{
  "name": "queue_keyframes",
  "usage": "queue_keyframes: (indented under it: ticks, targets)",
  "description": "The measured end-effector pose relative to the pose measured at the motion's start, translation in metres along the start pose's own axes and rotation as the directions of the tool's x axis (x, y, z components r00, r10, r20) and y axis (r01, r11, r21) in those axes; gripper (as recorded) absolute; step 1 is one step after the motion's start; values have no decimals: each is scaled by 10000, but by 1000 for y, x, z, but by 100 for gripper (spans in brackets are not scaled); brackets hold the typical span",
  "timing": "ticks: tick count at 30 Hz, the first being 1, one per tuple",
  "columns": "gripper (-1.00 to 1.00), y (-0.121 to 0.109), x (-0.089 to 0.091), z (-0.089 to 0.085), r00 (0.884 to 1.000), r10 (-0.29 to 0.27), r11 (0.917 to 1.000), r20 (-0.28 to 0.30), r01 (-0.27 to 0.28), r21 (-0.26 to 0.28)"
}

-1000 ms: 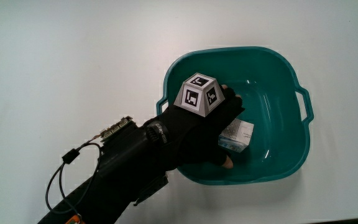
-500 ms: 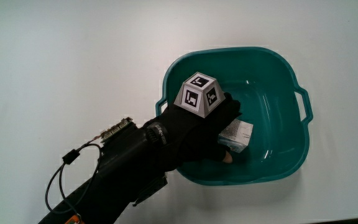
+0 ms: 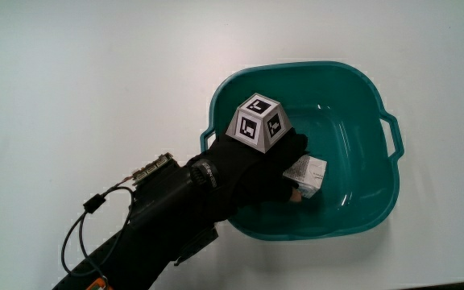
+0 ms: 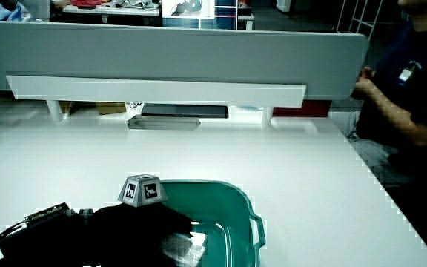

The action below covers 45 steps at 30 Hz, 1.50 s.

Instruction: Pick milk from plate

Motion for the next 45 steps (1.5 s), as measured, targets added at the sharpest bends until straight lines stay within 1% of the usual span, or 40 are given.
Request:
queue_keyframes:
  ticks: [2, 3, 5, 7, 9, 12, 14, 15, 16, 17, 18, 19, 20, 22, 23, 24, 26, 27, 28, 30, 31, 32, 33, 35, 36, 37, 38, 39, 40, 41, 42, 43, 44, 45]
  targets:
    - [100, 1, 1, 1, 10000, -59, 10000, -55, 59, 34]
    - [100, 1, 1, 1, 10000, -20, 10000, -43, 20, 26]
    - [100, 1, 2, 1, 9997, -162, 9998, -169, 164, 85]
    - [100, 0, 3, 1, 9995, -255, 9994, -209, 260, 219]
    - [100, 0, 3, 2, 9993, -332, 9992, -196, 336, 229]
    - [100, -2, 3, 3, 9992, -356, 9991, -202, 361, 218]
    - [100, -3, 3, 4, 9990, -370, 9988, -264, 378, 314]
    - [100, -5, 4, 6, 9984, -447, 9982, -341, 460, 387]
    - [100, -6, 3, 7, 9987, -454, 9981, -212, 462, 397]
    - [100, -7, 4, 10, 9981, -553, 9969, -289, 568, 550]
    - [100, -9, 6, 12, 9979, -579, 9965, -302, 596, 578]
    - [100, -9, 5, 12, 9983, -564, 9966, -169, 573, 592]
    - [100, -12, 7, 16, 9976, -630, 9955, -287, 649, 685]
    - [100, -15, 9, 19, 9972, -684, 9946, -311, 706, 758]
    - [100, -16, 9, 20, 9961, -737, 9934, -477, 776, 847]
    - [100, -16, 9, 22, 9956, -805, 9925, -485, 845, 878]
    - [100, -22, 11, 27, 9959, -742, 9921, -522, 790, 970]
    - [100, -23, 12, 28, 9947, -838, 9902, -596, 898, 1073]
    - [100, -26, 13, 31, 9943, -820, 9898, -677, 892, 1112]
    - [100, -31, 14, 33, 9938, -888, 9884, -664, 962, 1175]
    - [100, -36, 16, 37, 9920, -940, 9863, -837, 1042, 1276]
    - [100, -37, 15, 38, 9912, -993, 9829, -872, 1114, 1467]
    - [100, -40, 14, 41, 9885, -1183, 9785, -945, 1323, 1585]
    - [100, -49, 16, 49, 9897, -1152, 9750, -851, 1290, 1809]
    - [100, -51, 15, 52, 9814, -1533, 9628, -1152, 1746, 2063]
    - [100, -58, 16, 59, 9863, -1267, 9684, -1055, 1460, 2023]
    - [100, -60, 15, 61, 9848, -1349, 9619, -1097, 1568, 2241]
    - [100, -64, 15, 65, 9805, -1133, 9533, -1603, 1527, 2604]
    - [100, -71, 17, 73, 9815, -1063, 9572, -1593, 1444, 2507]
    - [100, -71, 15, 74, 9709, -1477, 9464, -1885, 1941, 2580]
    - [100, -71, 12, 75, 9762, -1416, 9474, -1644, 1818, 2634]
    - [100, -77, 13, 81, 9818, -1051, 9572, -1584, 1431, 2517]
    - [100, -78, 12, 83, 9798, -1087, 9539, -1679, 1504, 2599]
    - [100, -79, 9, 83, 9774, -1267, 9514, -1690, 1680, 2580]
